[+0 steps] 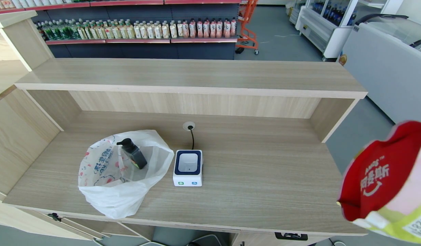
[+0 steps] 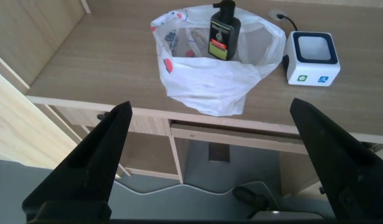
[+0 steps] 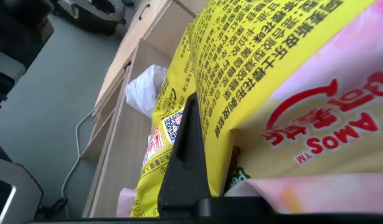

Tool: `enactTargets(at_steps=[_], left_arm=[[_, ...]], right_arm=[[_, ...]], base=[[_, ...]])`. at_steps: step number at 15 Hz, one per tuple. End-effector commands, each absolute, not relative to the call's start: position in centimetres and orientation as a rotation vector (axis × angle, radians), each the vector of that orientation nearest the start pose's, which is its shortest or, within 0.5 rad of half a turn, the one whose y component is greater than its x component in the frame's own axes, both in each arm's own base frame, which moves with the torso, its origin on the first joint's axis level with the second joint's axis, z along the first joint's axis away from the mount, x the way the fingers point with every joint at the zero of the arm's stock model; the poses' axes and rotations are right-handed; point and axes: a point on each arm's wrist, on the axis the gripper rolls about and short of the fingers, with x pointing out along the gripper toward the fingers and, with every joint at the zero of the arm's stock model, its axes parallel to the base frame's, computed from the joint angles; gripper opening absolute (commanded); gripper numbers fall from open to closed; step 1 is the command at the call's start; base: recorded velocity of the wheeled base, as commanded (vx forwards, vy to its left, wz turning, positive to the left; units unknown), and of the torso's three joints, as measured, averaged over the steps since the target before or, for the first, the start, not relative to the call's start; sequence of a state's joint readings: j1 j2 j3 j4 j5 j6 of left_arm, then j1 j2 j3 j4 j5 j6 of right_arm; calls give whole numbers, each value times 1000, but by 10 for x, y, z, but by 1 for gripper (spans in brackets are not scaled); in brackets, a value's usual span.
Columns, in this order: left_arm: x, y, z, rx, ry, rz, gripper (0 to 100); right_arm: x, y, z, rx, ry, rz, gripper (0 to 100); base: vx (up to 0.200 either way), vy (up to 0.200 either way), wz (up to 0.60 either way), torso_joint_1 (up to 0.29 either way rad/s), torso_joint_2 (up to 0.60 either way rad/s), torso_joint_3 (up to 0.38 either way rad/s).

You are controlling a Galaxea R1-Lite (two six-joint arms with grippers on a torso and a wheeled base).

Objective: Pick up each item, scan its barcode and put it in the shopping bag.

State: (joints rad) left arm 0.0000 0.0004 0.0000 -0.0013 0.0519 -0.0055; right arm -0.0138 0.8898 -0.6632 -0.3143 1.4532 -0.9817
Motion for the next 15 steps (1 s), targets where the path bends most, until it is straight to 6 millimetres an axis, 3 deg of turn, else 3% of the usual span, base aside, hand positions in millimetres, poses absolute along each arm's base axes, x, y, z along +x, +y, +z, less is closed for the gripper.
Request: enactTargets(at_steps=[1, 2, 5, 6, 8, 15], left_arm=[[-23, 1, 76, -6, -2, 52, 100], [-23, 1, 76, -6, -2, 52, 100], [-23, 1, 76, -6, -2, 52, 100], [-23, 1, 76, -6, -2, 52, 100], [-23, 1, 76, -6, -2, 52, 100], [-23, 1, 76, -6, -2, 52, 100]], right_arm=[[88, 6, 276, -793, -473, 978, 0], [94, -2, 271, -722, -280, 754, 0], [122, -13, 258, -869, -129, 549, 0], [134, -21, 246, -1065, -117, 534, 0], [132, -20, 232, -1116, -115, 568, 0], [143, -15, 216, -1417, -204, 663, 0]], base=[[0, 0, 0, 0, 0, 0], [0, 0, 0, 0, 0, 0], [0, 0, 0, 0, 0, 0], [0, 0, 0, 0, 0, 0], [0, 0, 0, 0, 0, 0], [0, 0, 0, 0, 0, 0]])
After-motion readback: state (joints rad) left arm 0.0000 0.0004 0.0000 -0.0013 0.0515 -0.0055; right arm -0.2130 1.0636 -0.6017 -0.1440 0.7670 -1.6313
